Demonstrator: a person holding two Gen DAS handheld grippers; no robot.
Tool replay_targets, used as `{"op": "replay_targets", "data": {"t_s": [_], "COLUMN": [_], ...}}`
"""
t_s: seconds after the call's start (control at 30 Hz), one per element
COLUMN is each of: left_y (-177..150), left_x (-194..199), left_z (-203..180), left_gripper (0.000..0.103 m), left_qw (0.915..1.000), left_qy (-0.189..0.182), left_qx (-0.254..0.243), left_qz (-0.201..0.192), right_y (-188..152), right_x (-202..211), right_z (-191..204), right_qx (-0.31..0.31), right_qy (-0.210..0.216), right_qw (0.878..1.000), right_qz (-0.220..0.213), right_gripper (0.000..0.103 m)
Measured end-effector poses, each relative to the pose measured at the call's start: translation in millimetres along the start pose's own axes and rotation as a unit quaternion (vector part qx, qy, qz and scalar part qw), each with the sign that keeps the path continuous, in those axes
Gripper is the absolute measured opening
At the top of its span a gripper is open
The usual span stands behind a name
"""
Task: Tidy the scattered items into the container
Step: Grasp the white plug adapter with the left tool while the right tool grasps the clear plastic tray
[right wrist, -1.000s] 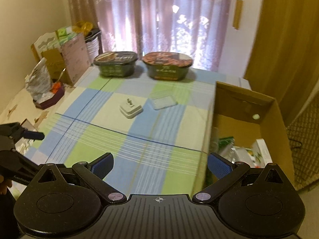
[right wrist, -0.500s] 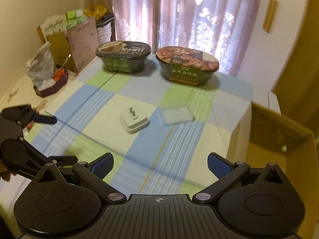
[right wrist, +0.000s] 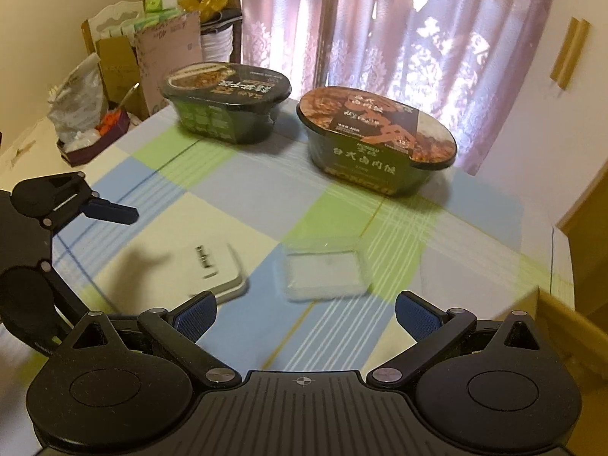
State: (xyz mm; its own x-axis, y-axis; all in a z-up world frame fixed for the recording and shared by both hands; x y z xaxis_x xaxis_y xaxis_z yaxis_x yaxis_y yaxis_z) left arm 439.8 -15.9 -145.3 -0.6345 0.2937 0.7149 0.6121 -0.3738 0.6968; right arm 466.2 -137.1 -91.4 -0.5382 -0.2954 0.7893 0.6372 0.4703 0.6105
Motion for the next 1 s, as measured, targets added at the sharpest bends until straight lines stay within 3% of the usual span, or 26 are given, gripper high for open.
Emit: {"op": "replay_targets", "data": {"t_s": [0.2, 0.3, 0.37, 0.4, 0.57, 0.73, 0.8, 0.83, 1.0], "left_y": [1, 2, 2, 1, -13, -33, -35, -35, -31], "left_x": [-44, -56, -60, -61, -40, -19, -15, -15, -22], "left_z": [7, 11, 12, 13, 25, 38, 42, 43, 44], "left_gripper": [0.097, 0.087, 0.067, 0.061, 0.050, 0.050, 0.061, 0.073, 0.076], "left_qw": [0.9999, 0.9995, 0.9993, 0.9993, 0.9989, 0.9985, 0.9984, 0.9983, 0.9984], "left_qy": [0.003, -0.005, -0.012, -0.016, 0.007, 0.021, 0.023, 0.023, 0.013], "left_qx": [0.002, 0.023, 0.024, 0.023, 0.035, 0.038, 0.044, 0.048, 0.053], "left_qz": [0.013, 0.021, 0.025, 0.026, 0.032, 0.035, 0.027, 0.023, 0.016], "right_y": [12, 13, 15, 17, 23, 23, 20, 19, 15], "right_x": [-23, -36, -47, -52, -81, -114, -126, -130, -140], "right_z": [-6, -10, -14, -16, -18, -19, -23, -25, -29], "right_qx": [0.032, 0.029, 0.020, 0.015, 0.023, 0.049, 0.044, 0.041, 0.018], "right_qy": [0.006, 0.013, 0.020, 0.023, 0.034, 0.031, 0.030, 0.028, 0.033], "right_qw": [0.999, 0.999, 0.999, 0.999, 0.998, 0.996, 0.996, 0.996, 0.995], "right_qz": [0.006, 0.014, 0.020, 0.025, 0.042, 0.065, 0.075, 0.080, 0.091], "right_gripper": [0.103, 0.103, 0.103, 0.103, 0.103, 0.103, 0.103, 0.103, 0.103]}}
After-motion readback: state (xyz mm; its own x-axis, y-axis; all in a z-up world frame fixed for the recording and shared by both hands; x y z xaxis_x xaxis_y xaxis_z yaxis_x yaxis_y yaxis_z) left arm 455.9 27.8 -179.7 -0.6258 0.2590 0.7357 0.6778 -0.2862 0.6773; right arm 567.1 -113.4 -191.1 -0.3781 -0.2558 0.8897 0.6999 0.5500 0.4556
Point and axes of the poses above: each gripper's, at about its wrist camera, not at the fingertips, and x roughly against the way its jaws point, z to its left, y to its top, the point moved 9 cm from there along -x, roughly the way its jaws point
